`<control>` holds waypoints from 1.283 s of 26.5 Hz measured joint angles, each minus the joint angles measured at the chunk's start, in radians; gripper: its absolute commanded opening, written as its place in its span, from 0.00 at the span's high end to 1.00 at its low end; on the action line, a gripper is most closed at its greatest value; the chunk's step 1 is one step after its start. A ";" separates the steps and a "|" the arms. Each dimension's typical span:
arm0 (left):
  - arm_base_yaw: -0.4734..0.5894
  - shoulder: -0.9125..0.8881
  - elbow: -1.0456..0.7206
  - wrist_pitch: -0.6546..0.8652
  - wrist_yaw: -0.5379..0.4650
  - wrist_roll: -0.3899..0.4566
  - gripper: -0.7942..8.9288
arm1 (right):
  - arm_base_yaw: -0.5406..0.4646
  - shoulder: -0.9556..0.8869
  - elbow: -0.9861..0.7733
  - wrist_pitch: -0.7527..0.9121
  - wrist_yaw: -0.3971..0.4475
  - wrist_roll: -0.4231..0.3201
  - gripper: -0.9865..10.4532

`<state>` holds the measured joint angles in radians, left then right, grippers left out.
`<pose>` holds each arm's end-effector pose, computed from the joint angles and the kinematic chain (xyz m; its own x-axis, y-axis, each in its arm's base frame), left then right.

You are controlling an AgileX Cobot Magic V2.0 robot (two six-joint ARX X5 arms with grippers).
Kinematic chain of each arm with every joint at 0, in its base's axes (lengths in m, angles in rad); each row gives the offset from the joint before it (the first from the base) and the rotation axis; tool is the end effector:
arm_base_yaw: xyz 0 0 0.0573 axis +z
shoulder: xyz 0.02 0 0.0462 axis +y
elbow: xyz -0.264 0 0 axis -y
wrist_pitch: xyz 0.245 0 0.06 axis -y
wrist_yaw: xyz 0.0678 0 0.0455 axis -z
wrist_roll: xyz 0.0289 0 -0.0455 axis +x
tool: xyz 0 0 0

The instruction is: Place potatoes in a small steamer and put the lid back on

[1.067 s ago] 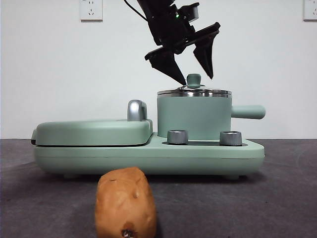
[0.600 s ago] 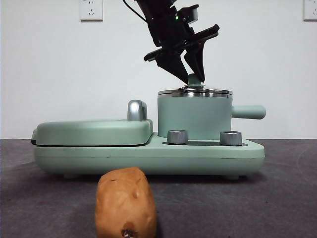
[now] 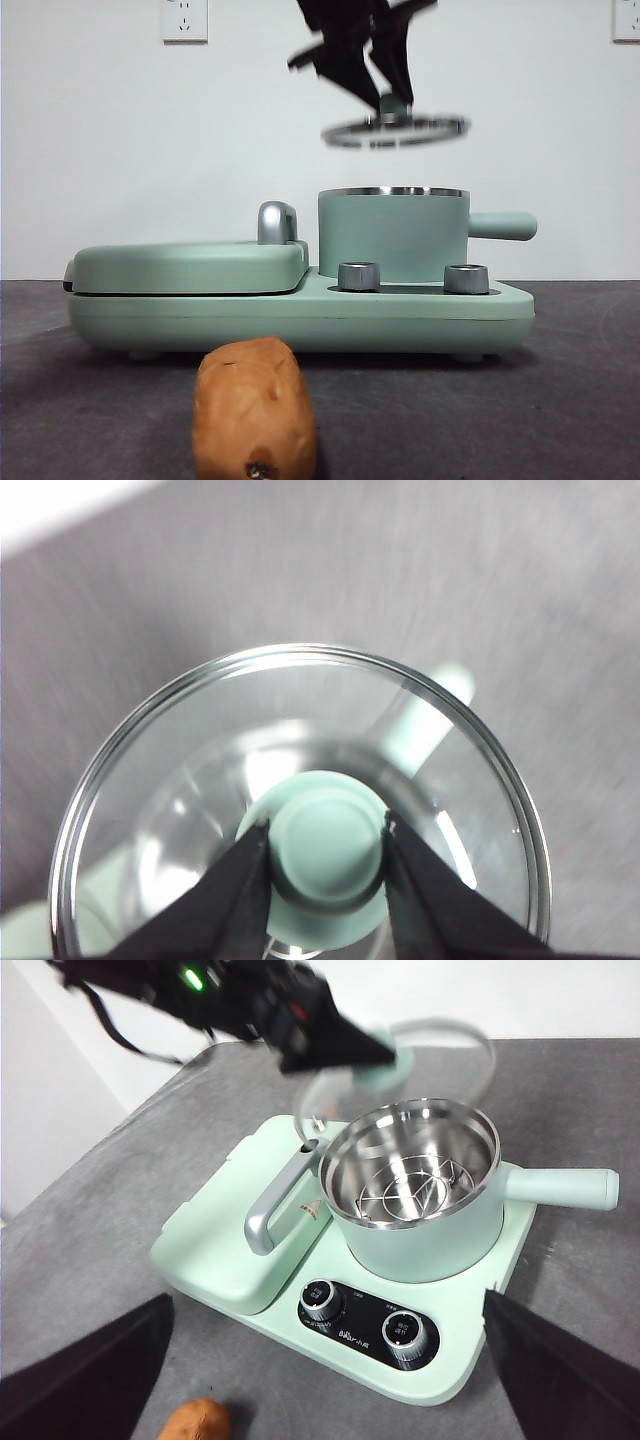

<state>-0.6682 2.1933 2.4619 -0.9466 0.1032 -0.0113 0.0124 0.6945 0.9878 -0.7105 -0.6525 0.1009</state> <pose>0.3666 -0.2932 0.3803 0.5443 -0.5608 -0.6239 0.6736 0.7354 -0.0734 0.1171 0.0190 0.3640 0.7188 0.6161 -0.3220 -0.5212 0.7841 0.3369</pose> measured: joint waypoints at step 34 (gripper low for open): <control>0.423 -0.130 0.204 -0.267 -0.075 -0.003 0.90 | 0.959 0.869 0.214 -0.072 0.559 0.437 0.48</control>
<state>-0.2455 2.0636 2.6656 -1.2133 0.0284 -0.0147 0.9714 1.5639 1.2022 -0.7826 -0.0937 0.5381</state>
